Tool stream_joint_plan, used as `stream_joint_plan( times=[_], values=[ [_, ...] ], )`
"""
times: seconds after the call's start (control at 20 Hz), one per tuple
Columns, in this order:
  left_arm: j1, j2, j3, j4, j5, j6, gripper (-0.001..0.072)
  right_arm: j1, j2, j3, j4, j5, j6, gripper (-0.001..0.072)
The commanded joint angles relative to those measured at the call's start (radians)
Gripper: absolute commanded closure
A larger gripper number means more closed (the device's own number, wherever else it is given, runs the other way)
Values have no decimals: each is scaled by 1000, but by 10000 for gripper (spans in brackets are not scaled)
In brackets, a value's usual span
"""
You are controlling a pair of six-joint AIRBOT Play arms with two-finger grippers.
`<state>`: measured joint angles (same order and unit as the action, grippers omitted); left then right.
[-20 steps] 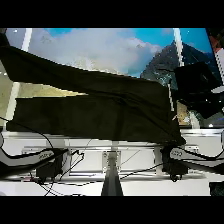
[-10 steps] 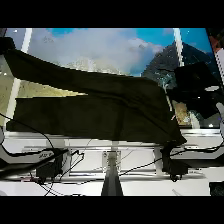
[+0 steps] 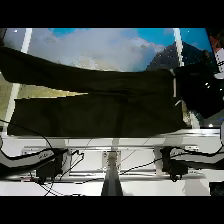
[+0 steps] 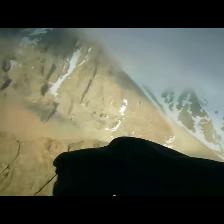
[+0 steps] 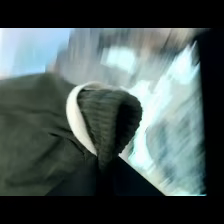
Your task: Fold the clothes and pants, and hang the long-sleeved shirts on hangers.
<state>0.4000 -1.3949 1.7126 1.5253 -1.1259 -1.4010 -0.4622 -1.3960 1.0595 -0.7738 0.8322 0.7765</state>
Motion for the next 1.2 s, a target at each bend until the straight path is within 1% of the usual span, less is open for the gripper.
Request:
stream_joint_plan(
  times=[0.0, 0.1, 0.25, 0.4, 0.5, 0.7, 0.8, 0.9, 1.0, 1.05, 1.1, 1.15],
  values=[
    [68, 19, 0, 71, -149, -13, 692, -24, 77, 39, -29, -124, -3, 680],
    [115, 7, 0, 73, -227, -13, 692, -26, 88, 39, -50, -137, -3, 680],
    [146, -27, 0, 68, -299, -12, 692, -19, 76, 38, -50, -138, -3, 680],
    [141, -103, 0, 57, -313, -5, 692, -7, 55, 37, -42, -172, -3, 679],
    [134, -166, 0, 25, -250, -6, 692, 6, 37, 36, -41, -227, -3, 679],
    [113, -291, 0, -133, -59, -6, 692, 77, -33, 37, -42, -371, -3, 679],
    [93, -338, 0, -191, 44, -5, 692, 116, -74, 37, -41, -492, -3, 679],
    [64, -360, 0, -202, 164, -5, 692, 143, -97, 37, -35, -625, 2, 679],
    [38, -377, 0, -203, 249, -6, 691, 156, -112, 37, -31, -720, 43, 679],
    [26, -388, 0, -203, 270, -6, 653, 156, -118, 37, -31, -744, 68, 675],
    [17, -397, 0, -203, 274, -6, 371, 156, -121, 37, -32, -755, 85, 592],
    [10, -403, 0, -203, 270, -11, 64, 155, -122, 37, -32, -755, 86, 393]
  ],
)
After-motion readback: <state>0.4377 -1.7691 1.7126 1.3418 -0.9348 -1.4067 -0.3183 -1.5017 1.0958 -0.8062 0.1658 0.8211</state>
